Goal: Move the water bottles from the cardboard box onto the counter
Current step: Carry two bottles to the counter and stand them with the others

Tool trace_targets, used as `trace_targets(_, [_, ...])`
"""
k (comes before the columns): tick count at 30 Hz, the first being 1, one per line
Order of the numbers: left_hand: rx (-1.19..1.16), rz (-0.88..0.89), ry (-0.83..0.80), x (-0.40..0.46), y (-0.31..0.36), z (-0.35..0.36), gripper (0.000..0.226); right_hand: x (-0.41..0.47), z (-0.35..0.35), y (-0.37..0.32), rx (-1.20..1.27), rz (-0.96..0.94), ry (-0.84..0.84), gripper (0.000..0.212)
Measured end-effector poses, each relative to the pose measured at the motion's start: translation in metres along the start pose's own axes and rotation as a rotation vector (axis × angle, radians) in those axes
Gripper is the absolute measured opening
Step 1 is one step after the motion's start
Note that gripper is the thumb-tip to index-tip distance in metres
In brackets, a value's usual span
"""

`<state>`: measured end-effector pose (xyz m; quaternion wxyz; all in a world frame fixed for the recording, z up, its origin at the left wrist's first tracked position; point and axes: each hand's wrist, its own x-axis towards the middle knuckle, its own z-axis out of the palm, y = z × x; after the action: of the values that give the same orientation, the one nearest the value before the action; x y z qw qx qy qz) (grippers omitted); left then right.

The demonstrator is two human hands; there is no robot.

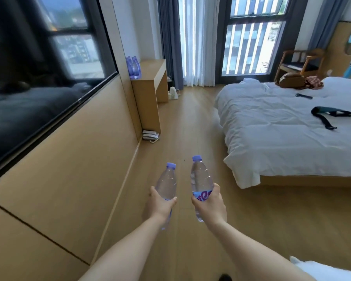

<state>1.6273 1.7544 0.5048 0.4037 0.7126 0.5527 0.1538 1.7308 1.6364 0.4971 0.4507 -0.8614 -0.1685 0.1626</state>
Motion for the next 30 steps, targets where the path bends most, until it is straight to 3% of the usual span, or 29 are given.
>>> trace_targets(7, [0.041, -0.054, 0.029, 0.140, 0.090, 0.077, 0.062, 0.195, 0.011, -0.023, 0.011, -0.024, -0.025, 0.079])
trace_targets(14, [0.070, -0.031, 0.040, 0.269, 0.187, 0.109, 0.066, 0.361, 0.006, -0.075, -0.010, -0.063, -0.068, 0.075])
trace_targets(25, [-0.043, -0.069, 0.002, 0.529, 0.251, 0.155, 0.066, 0.599, 0.095, -0.143, -0.057, -0.071, -0.147, 0.064])
trace_targets(30, [-0.070, -0.077, 0.038, 0.664, 0.310, 0.152, 0.061, 0.713, 0.129, -0.196, -0.033, -0.028, -0.129, 0.061])
